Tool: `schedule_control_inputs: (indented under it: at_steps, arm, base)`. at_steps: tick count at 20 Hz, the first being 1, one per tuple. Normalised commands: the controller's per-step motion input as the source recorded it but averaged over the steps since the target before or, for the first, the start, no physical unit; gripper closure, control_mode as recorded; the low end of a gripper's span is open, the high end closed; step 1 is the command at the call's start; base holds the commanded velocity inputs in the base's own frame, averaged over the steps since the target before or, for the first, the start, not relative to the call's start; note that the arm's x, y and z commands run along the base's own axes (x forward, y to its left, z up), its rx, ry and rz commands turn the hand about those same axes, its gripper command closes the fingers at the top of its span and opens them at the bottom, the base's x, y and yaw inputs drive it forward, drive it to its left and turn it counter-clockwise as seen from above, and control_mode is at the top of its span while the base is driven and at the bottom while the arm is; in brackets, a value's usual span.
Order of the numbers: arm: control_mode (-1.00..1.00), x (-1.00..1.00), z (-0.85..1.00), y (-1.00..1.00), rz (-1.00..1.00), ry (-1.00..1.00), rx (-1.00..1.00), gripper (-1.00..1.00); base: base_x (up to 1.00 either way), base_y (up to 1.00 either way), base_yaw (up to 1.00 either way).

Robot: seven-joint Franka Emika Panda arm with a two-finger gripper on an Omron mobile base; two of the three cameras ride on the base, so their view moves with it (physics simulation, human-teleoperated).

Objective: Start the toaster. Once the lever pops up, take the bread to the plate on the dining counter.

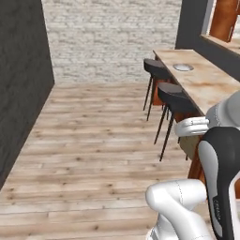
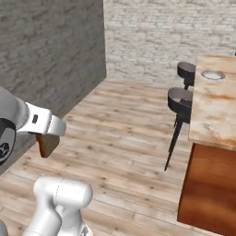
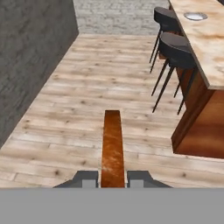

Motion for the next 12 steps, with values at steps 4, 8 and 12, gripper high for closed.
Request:
schedule_control_inputs:
  at_steps: [4, 8, 12]
  arm:
    - [1.0, 0.0, 0.0, 0.0, 0.0, 0.0, 0.0, 1.0]
    - [1.0, 0.0, 0.0, 0.0, 0.0, 0.0, 0.0, 1.0]
    - [1.0, 0.0, 0.0, 0.0, 0.0, 0.0, 0.0, 1.0]
  base:
    - [0.49, 0.49, -0.39]
    - [0.44, 0.46, -0.38]
    - [0.34, 0.46, -0.37]
